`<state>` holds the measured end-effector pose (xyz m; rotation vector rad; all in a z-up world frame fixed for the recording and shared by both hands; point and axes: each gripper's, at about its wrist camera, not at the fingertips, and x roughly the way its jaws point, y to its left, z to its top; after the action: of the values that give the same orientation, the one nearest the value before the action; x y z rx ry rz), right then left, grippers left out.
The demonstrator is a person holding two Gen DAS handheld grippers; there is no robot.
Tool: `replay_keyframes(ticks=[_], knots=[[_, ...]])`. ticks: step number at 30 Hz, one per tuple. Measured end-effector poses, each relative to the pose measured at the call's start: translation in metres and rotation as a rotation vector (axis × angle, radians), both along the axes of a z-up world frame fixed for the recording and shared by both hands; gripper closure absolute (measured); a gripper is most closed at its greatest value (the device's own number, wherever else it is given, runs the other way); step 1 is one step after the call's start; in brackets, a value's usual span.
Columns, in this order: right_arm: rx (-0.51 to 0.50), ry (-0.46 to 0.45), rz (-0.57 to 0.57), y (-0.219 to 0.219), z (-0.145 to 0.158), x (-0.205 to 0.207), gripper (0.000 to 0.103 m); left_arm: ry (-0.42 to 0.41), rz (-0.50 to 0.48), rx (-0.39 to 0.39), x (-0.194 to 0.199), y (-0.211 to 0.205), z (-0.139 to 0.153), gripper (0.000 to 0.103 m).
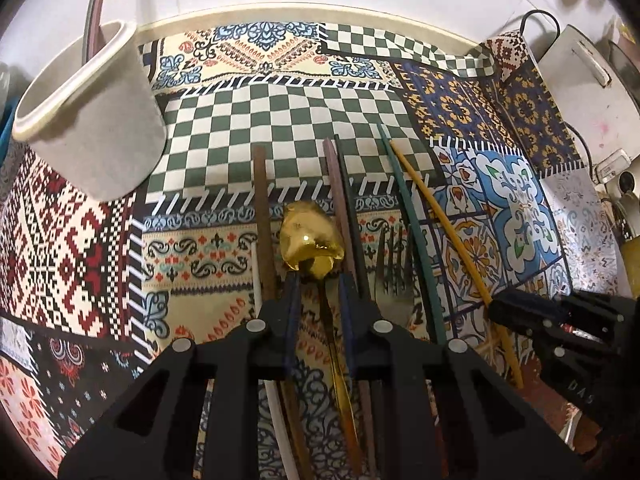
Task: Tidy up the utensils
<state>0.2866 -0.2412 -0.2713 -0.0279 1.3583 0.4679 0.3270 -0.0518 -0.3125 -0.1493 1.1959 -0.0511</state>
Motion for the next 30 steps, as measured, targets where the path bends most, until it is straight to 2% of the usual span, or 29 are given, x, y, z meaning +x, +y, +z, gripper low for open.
replay_keyframes(ticks=[7, 13, 16, 18, 23, 30], knots=[[-0.015, -0.024, 0.049, 0.024, -0.002, 0.026, 0.090, -0.005, 0.011, 0.019, 0.007, -0.002, -0.001, 0.085], [-0.033, -0.050, 0.091, 0.041, -0.003, 0.037, 0.090, -0.014, 0.012, 0.063, 0.014, -0.010, -0.003, 0.086], [-0.028, -0.047, 0.086, 0.043, -0.004, 0.039, 0.091, -0.020, 0.012, 0.073, 0.015, -0.011, -0.004, 0.095], [-0.028, -0.044, 0.076, 0.044, -0.006, 0.042, 0.097, -0.011, 0.011, 0.053, 0.015, -0.008, -0.004, 0.100], [0.024, -0.004, 0.028, 0.029, -0.003, 0.045, 0.098, -0.002, 0.012, 0.017, 0.011, -0.002, -0.003, 0.100], [0.056, -0.049, 0.011, 0.019, 0.017, 0.032, 0.098, -0.054, 0.027, -0.008, -0.005, 0.000, 0.020, 0.100]])
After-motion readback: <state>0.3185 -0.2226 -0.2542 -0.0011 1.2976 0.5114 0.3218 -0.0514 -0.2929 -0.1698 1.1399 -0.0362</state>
